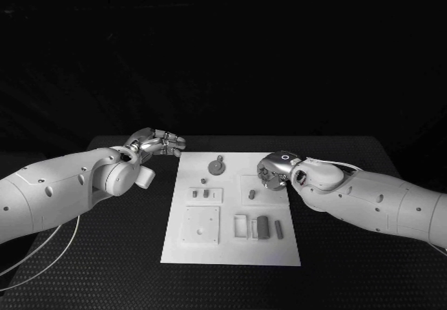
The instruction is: Assemble the parts on the task board
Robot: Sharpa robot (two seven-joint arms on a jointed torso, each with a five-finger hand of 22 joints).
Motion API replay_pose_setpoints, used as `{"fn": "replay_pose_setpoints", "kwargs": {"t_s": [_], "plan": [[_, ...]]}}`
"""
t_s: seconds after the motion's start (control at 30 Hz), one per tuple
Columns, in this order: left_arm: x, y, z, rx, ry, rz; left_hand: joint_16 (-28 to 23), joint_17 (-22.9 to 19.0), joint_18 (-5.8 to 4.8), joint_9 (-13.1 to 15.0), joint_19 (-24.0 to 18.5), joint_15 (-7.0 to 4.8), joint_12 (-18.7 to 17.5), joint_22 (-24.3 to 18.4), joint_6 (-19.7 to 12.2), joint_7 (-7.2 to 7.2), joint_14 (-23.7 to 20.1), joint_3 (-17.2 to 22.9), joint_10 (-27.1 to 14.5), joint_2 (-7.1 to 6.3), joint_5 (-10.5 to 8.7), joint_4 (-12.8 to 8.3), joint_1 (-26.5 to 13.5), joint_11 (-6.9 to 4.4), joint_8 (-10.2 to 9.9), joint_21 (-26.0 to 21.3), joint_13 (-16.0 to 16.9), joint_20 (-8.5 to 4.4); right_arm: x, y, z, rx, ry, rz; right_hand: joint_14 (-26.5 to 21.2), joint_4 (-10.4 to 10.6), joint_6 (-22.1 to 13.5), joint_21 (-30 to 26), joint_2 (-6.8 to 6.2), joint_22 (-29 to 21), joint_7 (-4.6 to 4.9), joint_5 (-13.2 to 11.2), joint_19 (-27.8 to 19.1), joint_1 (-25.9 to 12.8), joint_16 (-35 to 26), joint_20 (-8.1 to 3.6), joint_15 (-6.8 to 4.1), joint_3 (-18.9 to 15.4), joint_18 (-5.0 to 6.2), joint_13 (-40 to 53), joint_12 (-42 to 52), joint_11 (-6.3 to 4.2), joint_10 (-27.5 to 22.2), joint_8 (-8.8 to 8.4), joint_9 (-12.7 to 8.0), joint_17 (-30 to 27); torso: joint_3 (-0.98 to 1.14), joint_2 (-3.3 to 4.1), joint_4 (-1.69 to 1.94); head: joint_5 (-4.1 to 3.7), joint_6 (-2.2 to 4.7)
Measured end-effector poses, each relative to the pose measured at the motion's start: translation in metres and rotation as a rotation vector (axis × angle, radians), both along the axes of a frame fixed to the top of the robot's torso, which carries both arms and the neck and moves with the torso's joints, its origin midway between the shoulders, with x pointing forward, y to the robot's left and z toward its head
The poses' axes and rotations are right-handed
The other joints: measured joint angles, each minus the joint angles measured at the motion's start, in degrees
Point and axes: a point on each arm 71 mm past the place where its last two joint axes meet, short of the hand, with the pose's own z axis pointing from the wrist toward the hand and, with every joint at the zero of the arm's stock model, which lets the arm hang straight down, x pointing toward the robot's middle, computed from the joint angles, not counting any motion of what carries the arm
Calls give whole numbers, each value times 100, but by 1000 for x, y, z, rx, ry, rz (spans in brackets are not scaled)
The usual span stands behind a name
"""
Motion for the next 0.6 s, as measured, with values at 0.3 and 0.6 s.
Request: {"fn": "replay_pose_setpoints", "kwargs": {"t_s": [0.3, 0.6], "plan": [[0, 1, 0, 2, -1, 7, -22, 21, 0, -5, 0, 0, 0, 0, 0, 0, 0, 0, 0, 0, 0, 0, 0, 0, 0, 0, -6, 0, -1, 1, 0, -8, -17, 3, 187, -25, 290, 24, 181, -1, -104, -1, 165, 129, 40, -82, -125, 22, -5, 49, -13, -122, 304, 74, 6, 40, 1, 1, 0, -12, -14], [1, 3, 0, 5, -2, 15, -22, 39, 0, -5, 0, -23, 0, 1, 0, 0, 22, 0, 0, 0, 0, 0, 0, 0, 22, 0, -17, 0, -3, 2, -1, -11, -35, 2, 289, -32, 428, 88, 217, -1, -162, -19, 307, 139, 106, -164, -185, 14, -45, 105, -8, -173, 461, 109, 16, 104, 2, 1, 0, -24, -26]]}}
